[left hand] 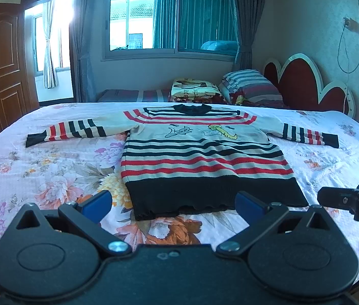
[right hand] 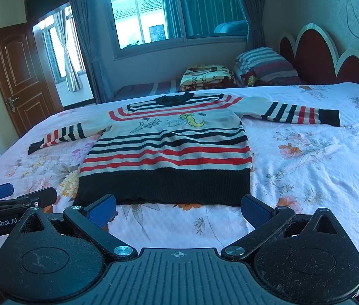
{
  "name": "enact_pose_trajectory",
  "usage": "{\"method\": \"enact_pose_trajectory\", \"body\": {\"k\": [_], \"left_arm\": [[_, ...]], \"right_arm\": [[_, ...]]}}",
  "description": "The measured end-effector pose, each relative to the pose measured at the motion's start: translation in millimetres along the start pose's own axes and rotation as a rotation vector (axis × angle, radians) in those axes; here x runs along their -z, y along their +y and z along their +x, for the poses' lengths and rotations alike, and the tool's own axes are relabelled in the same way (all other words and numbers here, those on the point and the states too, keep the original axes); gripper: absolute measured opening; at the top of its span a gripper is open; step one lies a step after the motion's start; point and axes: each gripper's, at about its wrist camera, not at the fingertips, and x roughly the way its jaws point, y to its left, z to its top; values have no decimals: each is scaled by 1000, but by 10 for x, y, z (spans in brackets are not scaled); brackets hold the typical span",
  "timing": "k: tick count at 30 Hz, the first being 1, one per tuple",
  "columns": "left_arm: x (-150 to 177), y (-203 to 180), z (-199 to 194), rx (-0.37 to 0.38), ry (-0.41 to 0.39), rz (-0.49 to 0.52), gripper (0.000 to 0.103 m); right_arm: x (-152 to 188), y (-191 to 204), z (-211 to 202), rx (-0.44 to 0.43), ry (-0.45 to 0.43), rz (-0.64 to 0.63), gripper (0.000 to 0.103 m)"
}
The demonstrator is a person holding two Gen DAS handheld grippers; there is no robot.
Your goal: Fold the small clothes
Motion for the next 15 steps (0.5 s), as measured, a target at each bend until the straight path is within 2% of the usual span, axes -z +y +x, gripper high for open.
{"method": "enact_pose_trajectory", "body": {"k": [15], "left_arm": [[5, -8, -3, 4, -1, 4, 103]], "right_arm": [[5, 9, -15, 1, -5, -5, 103]]}}
